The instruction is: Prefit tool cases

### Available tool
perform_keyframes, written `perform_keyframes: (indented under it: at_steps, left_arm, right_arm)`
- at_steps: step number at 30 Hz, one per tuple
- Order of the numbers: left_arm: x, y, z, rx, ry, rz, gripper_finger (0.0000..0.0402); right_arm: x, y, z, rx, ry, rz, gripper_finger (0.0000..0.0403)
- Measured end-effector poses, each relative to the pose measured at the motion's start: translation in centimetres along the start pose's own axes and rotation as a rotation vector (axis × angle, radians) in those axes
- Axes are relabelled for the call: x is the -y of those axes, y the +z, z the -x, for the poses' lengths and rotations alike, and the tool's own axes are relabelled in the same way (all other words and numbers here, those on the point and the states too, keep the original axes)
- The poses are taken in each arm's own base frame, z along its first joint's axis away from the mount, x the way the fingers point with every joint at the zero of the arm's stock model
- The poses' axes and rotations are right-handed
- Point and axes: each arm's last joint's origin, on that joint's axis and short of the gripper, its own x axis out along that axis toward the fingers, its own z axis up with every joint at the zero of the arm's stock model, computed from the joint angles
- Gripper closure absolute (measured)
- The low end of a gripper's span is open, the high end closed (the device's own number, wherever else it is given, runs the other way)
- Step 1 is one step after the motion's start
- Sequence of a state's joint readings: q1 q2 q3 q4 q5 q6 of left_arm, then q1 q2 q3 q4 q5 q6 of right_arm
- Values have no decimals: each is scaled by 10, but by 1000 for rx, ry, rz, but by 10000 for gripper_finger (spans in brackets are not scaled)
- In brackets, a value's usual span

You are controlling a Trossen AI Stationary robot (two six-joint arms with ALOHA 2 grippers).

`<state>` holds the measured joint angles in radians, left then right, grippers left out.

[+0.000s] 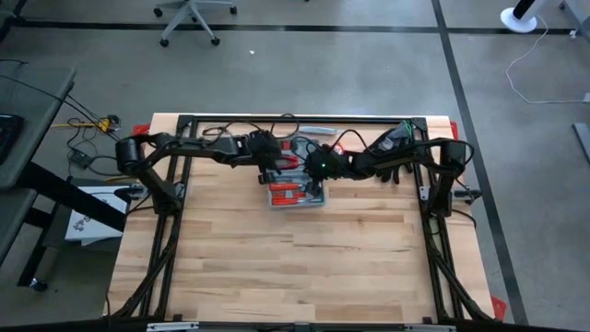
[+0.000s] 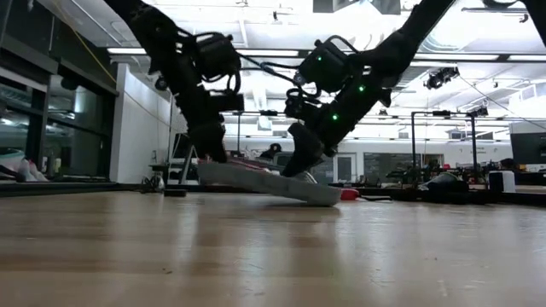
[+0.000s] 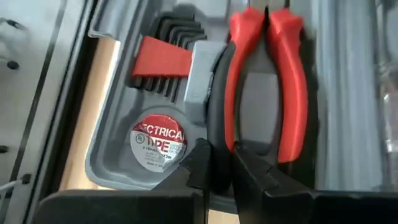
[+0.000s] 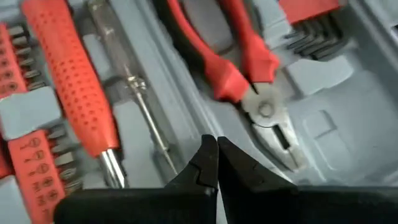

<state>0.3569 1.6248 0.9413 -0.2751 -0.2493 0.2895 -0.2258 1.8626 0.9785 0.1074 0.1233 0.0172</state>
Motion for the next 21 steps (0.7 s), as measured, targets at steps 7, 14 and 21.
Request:
perform_keyframes:
  at_steps: [7, 14, 21]
  left_arm:
    - [-4, 7, 14, 75, -28, 19, 373]
    - [-3, 0, 14, 0, -25, -1, 373]
    - [-9, -13, 42, -104, 23, 13, 373]
  right_arm:
    - [0, -12, -1, 1, 2, -9, 403]
    - [0, -26, -1, 22, 2, -58, 403]
    - [-3, -26, 11, 42, 14, -51, 403]
